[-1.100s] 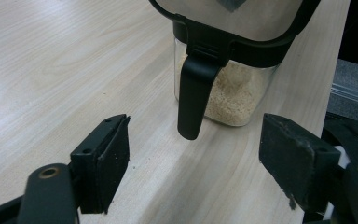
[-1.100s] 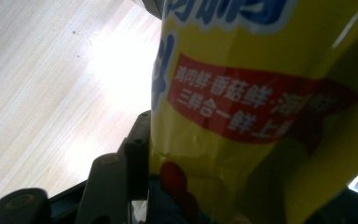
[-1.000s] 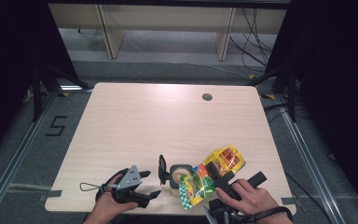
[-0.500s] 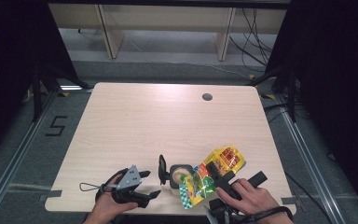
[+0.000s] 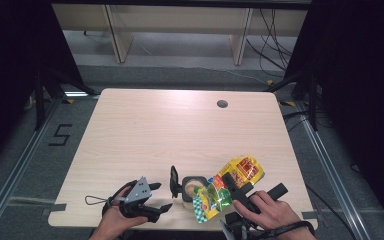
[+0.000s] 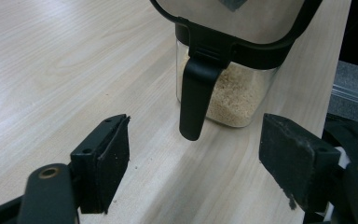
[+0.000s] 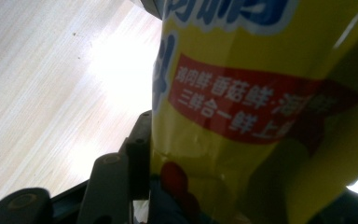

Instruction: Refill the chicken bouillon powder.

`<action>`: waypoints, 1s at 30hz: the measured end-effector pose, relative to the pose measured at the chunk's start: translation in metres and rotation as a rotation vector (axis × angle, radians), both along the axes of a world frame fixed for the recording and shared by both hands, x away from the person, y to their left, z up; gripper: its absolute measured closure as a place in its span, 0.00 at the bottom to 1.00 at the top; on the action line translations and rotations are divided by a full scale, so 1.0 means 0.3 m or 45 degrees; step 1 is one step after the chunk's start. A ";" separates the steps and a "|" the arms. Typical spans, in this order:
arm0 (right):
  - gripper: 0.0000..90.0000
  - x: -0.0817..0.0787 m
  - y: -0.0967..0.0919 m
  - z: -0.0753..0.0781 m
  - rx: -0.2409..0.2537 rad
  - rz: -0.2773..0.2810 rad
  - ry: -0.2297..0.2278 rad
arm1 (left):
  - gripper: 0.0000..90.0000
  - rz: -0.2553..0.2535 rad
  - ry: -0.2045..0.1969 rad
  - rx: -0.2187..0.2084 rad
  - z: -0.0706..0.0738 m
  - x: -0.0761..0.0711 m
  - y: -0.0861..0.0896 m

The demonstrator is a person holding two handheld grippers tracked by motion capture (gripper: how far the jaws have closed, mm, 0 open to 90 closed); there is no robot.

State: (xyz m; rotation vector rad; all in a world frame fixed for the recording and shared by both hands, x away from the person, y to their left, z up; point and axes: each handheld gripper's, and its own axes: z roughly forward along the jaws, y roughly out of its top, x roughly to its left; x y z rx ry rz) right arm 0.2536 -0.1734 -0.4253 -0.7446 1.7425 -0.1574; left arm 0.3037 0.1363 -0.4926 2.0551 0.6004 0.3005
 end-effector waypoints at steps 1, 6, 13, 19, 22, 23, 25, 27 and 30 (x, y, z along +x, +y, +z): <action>0.59 0.000 0.000 0.001 0.000 0.001 0.001 | 0.27 -0.001 -0.002 0.010 0.001 -0.001 0.002; 0.59 0.001 -0.002 -0.002 -0.005 -0.003 -0.008 | 0.27 -0.005 0.004 0.002 -0.002 0.000 0.000; 0.59 0.002 -0.002 0.006 -0.022 0.007 -0.007 | 0.27 0.001 0.001 0.006 -0.003 0.000 -0.002; 0.59 0.004 0.002 -0.004 -0.040 0.003 -0.005 | 0.27 -0.015 -0.014 0.015 -0.001 0.003 0.000; 0.59 -0.001 0.003 -0.008 -0.012 0.002 0.002 | 0.27 -0.003 0.004 0.000 -0.003 -0.001 -0.002; 0.59 -0.001 0.004 -0.005 -0.012 0.006 -0.004 | 0.27 0.000 0.004 0.000 -0.003 -0.001 -0.002; 0.59 -0.002 0.003 0.000 -0.017 -0.003 -0.010 | 0.27 0.009 0.006 0.003 -0.003 -0.001 -0.002; 0.59 -0.001 0.002 -0.004 -0.021 -0.005 -0.004 | 0.27 -0.021 -0.019 0.013 -0.002 0.003 0.000; 0.59 0.003 0.003 -0.009 -0.011 0.004 0.002 | 0.27 -0.018 -0.014 0.012 -0.002 0.004 0.000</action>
